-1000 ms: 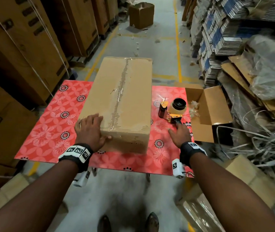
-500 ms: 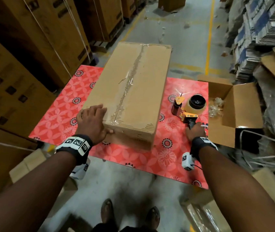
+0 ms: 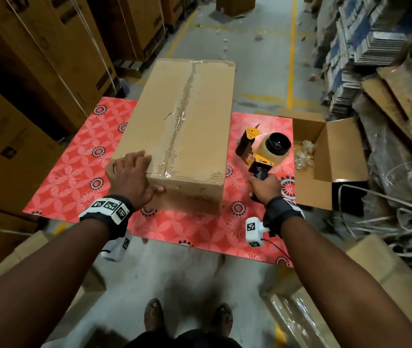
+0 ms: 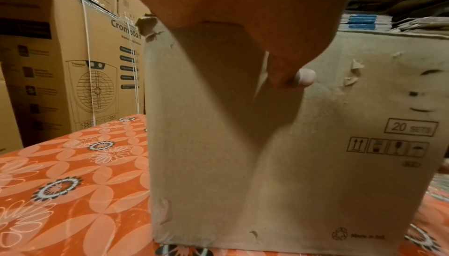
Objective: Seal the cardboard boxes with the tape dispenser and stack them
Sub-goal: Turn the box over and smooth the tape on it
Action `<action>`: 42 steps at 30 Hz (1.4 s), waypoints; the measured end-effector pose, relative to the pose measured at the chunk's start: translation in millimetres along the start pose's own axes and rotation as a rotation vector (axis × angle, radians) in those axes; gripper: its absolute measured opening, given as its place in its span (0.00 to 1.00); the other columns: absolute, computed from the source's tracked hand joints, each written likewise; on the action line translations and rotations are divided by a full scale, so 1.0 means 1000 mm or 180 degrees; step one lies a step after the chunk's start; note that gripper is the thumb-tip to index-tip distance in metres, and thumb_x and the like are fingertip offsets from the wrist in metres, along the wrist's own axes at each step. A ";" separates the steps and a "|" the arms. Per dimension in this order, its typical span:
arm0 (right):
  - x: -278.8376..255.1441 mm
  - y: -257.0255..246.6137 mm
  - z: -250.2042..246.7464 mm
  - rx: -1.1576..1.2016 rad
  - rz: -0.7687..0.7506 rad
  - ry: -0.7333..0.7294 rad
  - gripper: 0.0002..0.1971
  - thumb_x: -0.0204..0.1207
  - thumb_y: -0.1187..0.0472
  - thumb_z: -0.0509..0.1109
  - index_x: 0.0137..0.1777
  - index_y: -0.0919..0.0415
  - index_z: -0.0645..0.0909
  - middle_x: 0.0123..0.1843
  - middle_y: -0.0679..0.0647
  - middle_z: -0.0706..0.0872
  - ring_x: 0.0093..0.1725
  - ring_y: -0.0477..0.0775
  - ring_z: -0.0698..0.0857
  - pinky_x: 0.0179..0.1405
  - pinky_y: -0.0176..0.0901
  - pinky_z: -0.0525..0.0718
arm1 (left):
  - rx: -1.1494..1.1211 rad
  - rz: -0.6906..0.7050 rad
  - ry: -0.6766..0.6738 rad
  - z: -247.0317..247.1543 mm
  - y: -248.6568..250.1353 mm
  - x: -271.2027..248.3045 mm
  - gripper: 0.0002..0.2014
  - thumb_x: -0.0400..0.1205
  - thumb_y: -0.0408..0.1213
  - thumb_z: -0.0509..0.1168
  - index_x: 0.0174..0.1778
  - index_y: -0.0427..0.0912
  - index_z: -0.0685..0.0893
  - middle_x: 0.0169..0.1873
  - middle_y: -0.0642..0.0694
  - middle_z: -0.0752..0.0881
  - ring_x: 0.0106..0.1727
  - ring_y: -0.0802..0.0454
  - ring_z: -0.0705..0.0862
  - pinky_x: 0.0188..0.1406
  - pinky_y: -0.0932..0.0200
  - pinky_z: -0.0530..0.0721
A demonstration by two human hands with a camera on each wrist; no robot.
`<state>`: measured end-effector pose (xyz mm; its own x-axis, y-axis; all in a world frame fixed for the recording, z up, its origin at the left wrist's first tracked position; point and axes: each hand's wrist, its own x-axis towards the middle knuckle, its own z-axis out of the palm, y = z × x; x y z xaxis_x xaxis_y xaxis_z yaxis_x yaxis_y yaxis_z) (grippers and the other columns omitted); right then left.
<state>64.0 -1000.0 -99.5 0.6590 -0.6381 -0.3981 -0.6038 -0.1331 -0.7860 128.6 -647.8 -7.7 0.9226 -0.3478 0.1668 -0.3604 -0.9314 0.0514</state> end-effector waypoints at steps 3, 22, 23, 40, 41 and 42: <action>-0.022 -0.025 -0.008 0.0182 -0.0300 0.0321 0.17 0.66 0.49 0.76 0.49 0.58 0.80 0.44 0.57 0.87 0.43 0.64 0.88 0.43 0.56 0.90 | 0.0008 0.0053 0.0055 0.001 -0.002 0.000 0.40 0.65 0.63 0.74 0.70 0.51 0.70 0.72 0.44 0.72 0.70 0.39 0.71 0.70 0.30 0.62; -0.167 -0.120 0.024 0.0181 -0.2014 0.0142 0.05 0.72 0.54 0.80 0.45 0.46 0.87 0.38 0.38 0.89 0.36 0.32 0.86 0.35 0.29 0.80 | -0.1513 0.0363 -0.0158 -0.045 -0.044 0.004 0.14 0.84 0.46 0.61 0.63 0.48 0.83 0.60 0.44 0.86 0.59 0.43 0.84 0.57 0.48 0.79; -0.168 -0.120 0.029 0.0150 -0.2059 0.0090 0.07 0.72 0.57 0.80 0.49 0.49 0.89 0.40 0.39 0.90 0.37 0.31 0.85 0.38 0.30 0.80 | -0.2217 0.0059 -0.0076 -0.050 -0.048 0.006 0.10 0.85 0.43 0.61 0.56 0.45 0.85 0.50 0.44 0.89 0.48 0.46 0.88 0.49 0.50 0.82; -0.208 -0.150 0.094 -0.0675 -0.2383 -0.0669 0.10 0.70 0.57 0.82 0.48 0.58 0.90 0.34 0.43 0.88 0.30 0.34 0.83 0.31 0.34 0.76 | -0.7120 -0.2345 -0.1964 -0.056 -0.089 -0.016 0.09 0.85 0.26 0.54 0.44 0.35 0.79 0.29 0.46 0.86 0.25 0.59 0.85 0.29 0.70 0.85; -0.209 -0.151 0.096 -0.0697 -0.2396 -0.0665 0.10 0.69 0.56 0.82 0.48 0.58 0.90 0.35 0.44 0.89 0.32 0.35 0.84 0.32 0.36 0.78 | -0.7144 -0.2368 -0.1922 -0.053 -0.093 -0.017 0.09 0.85 0.25 0.54 0.45 0.34 0.80 0.30 0.45 0.87 0.26 0.58 0.86 0.32 0.69 0.86; -0.211 -0.153 0.097 -0.0714 -0.2416 -0.0667 0.11 0.69 0.55 0.82 0.49 0.58 0.90 0.38 0.45 0.91 0.36 0.37 0.86 0.34 0.39 0.81 | -0.7217 -0.2394 -0.1925 -0.051 -0.097 -0.018 0.10 0.85 0.25 0.53 0.46 0.34 0.80 0.32 0.44 0.88 0.28 0.57 0.87 0.34 0.68 0.86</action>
<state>61.0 -771.7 58.6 0.9811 -0.1611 0.1067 -0.0201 -0.6345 -0.7726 140.1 -545.4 35.0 0.6848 -0.5192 -0.5114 0.7284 0.4673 0.5010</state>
